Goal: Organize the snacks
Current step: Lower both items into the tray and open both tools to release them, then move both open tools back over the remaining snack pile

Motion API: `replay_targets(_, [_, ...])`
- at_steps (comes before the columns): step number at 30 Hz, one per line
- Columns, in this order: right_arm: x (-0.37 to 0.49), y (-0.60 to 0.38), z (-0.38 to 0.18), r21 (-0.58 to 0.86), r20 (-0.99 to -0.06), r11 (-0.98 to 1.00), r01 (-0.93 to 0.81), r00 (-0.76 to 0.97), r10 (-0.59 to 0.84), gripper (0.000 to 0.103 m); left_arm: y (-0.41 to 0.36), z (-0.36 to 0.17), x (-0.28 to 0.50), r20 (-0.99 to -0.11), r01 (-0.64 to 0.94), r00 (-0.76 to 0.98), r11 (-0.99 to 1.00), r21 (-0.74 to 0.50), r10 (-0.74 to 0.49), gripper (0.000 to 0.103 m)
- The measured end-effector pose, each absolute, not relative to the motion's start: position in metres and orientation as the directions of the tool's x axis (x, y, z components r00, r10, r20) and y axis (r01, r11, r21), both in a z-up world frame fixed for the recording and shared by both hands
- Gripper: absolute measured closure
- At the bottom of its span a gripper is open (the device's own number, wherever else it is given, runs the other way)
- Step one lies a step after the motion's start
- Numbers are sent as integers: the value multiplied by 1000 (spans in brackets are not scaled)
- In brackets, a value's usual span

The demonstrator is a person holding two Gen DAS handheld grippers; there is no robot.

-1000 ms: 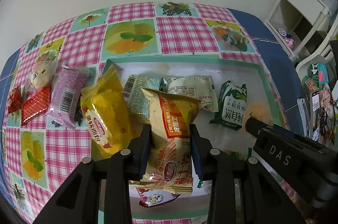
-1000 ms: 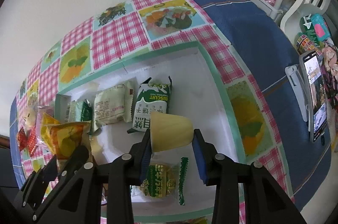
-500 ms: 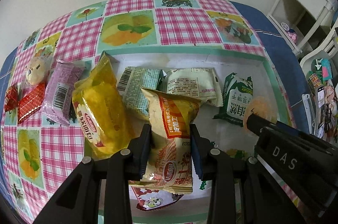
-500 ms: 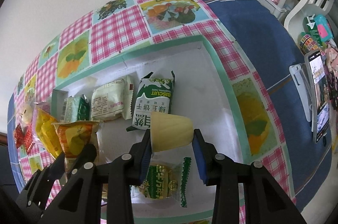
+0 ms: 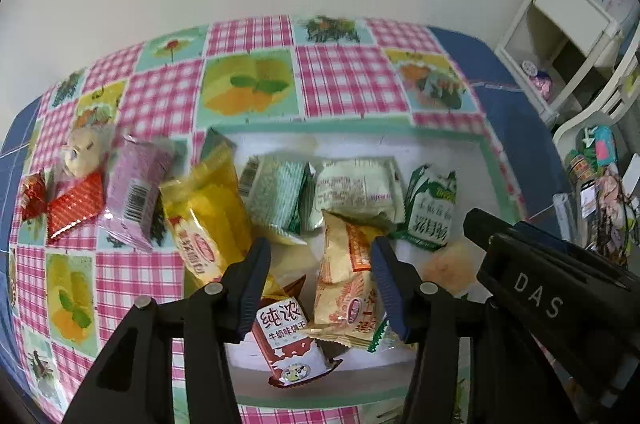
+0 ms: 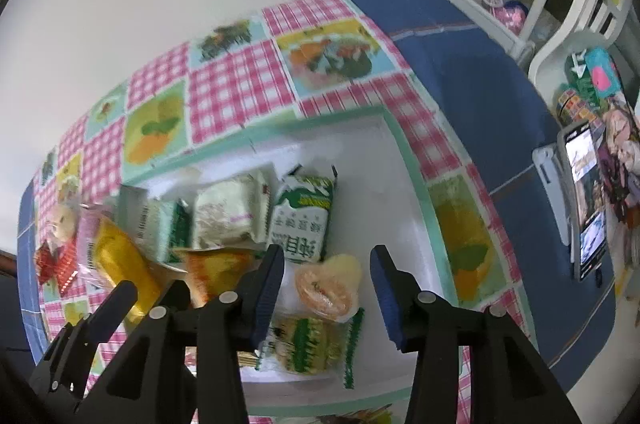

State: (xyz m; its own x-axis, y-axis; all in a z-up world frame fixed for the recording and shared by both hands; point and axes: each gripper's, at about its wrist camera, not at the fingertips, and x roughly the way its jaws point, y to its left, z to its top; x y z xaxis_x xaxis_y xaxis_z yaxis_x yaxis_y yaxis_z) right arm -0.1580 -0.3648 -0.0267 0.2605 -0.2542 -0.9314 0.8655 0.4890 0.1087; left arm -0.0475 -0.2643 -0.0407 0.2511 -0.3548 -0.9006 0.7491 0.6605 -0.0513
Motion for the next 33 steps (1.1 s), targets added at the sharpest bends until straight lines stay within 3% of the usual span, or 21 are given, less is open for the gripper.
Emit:
replay_targets(4, [-158,-362,-9,128,-913,498,858,298,-277,54,-257,-23,-40,-886,732,268,678,-67,-378,42])
replay_targets(13, [-155,-354,10,130,-896,509,851,321,-308,54,-224,-12,-4,-871,631,314,768,-107,-379,42])
replay_targets(27, [-103,-318,7,122,-903,593,796,337,-267,54,-161,-9,54,-872,457,398,885,-82,-286,40])
replay_targets(31, [-82,-301,8,110,-904,631,768,341,-257,51,-144,-9,70,-873,412,411,908,-78,-262,25])
replay_targets(33, [-72,-293,8,102,-905,649,754,342,-255,45,-134,-8,77,-873,389,418,918,-77,-250,25])
